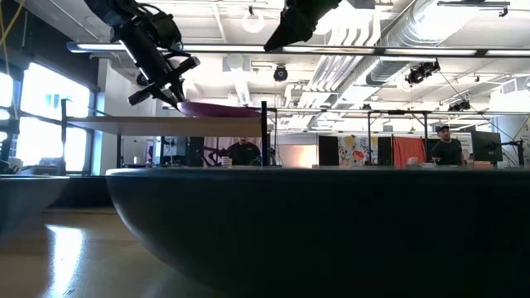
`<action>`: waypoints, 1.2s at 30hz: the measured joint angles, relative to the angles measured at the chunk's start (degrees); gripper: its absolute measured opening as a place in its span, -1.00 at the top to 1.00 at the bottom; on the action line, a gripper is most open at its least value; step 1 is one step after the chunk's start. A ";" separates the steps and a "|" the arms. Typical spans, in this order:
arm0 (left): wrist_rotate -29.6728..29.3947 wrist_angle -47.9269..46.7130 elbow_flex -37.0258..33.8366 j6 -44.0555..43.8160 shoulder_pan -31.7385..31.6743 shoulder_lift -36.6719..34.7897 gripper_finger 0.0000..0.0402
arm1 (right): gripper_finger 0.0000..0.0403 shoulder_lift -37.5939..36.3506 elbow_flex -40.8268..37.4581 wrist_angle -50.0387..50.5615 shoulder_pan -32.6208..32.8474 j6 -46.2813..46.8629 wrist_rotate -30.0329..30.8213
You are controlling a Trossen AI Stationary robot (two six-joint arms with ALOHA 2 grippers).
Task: Place and stack plates onto a shelf
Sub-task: Put the violet plate on the shelf, then stack the bottom right black plate on top of the violet plate on the shelf
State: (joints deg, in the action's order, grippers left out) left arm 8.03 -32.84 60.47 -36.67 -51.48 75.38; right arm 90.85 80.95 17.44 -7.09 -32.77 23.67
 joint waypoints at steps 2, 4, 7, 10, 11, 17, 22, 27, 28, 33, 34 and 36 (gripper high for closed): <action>0.02 0.02 0.00 0.30 -0.04 0.01 0.91 | 0.59 0.00 0.00 -0.01 0.00 0.00 0.01; 0.02 -0.09 0.00 0.80 -0.04 0.01 0.91 | 0.59 0.00 0.00 -0.01 0.00 0.00 0.01; 0.12 -0.72 0.00 0.81 -0.46 0.12 0.91 | 0.59 0.00 0.00 -0.01 0.00 0.01 0.01; 1.05 -1.61 0.00 0.73 -0.75 0.83 0.89 | 0.59 0.00 0.00 -0.01 0.00 0.01 0.01; 1.56 -2.00 0.00 0.75 -0.81 1.18 0.87 | 0.59 0.00 0.00 -0.01 0.00 0.01 0.01; 6.39 -1.54 0.00 -0.26 -1.07 3.34 0.66 | 0.59 0.00 0.00 -0.03 0.00 0.02 0.03; 6.49 -1.53 0.00 -1.47 -1.36 3.61 0.50 | 0.59 0.00 0.00 0.23 0.00 0.02 0.03; 6.59 -1.56 0.00 -1.65 -2.54 2.80 0.46 | 0.59 0.00 0.00 0.82 0.00 0.13 0.01; 6.61 -1.59 0.00 -1.62 -2.87 2.48 0.46 | 0.59 0.00 0.00 0.82 0.00 0.72 0.01; 6.73 -1.89 0.00 -1.20 -4.35 0.37 0.48 | 0.59 0.00 0.00 1.23 0.00 1.09 0.00; 6.78 -1.82 0.00 -1.20 -4.56 -0.32 0.48 | 0.59 0.00 0.00 1.39 0.03 1.29 -0.03; 6.82 -1.81 0.00 -1.20 -4.84 -1.72 0.48 | 0.59 0.00 0.00 1.93 0.12 3.32 -0.46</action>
State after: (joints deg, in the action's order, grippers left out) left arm 14.85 -34.64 60.47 -37.87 -56.32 73.65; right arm 90.85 80.95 19.37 -6.97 -29.46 23.21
